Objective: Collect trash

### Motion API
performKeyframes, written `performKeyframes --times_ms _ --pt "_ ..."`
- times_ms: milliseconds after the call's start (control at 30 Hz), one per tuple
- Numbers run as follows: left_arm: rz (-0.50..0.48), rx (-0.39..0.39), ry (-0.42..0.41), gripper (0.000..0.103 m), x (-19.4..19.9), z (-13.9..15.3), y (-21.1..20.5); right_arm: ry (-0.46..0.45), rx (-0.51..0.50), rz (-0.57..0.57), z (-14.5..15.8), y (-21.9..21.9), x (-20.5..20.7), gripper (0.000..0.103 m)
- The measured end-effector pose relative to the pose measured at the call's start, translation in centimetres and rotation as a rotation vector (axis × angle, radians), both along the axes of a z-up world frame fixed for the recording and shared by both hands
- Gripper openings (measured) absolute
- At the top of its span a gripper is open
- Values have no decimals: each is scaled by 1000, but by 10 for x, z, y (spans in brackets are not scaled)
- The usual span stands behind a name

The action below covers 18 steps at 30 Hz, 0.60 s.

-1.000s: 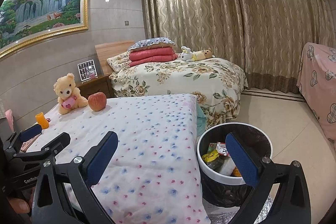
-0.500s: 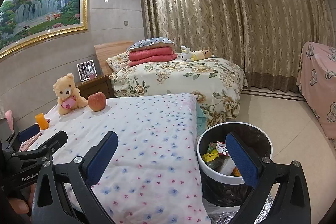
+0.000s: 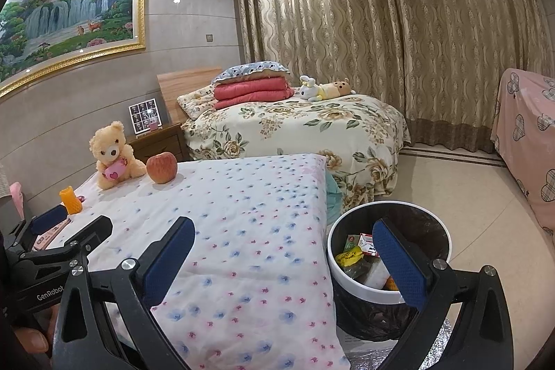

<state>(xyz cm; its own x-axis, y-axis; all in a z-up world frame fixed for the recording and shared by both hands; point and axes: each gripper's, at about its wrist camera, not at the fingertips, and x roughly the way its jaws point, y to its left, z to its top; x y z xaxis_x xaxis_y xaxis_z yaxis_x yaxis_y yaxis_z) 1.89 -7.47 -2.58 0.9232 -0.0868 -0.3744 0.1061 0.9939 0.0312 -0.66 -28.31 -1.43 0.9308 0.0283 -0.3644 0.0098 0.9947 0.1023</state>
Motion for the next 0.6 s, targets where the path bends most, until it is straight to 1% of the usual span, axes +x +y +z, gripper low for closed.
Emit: performKeyframes --times_ms 600 --pt "-5 -3 -7 103 -2 1 0 0 -1 0 0 1 0 103"
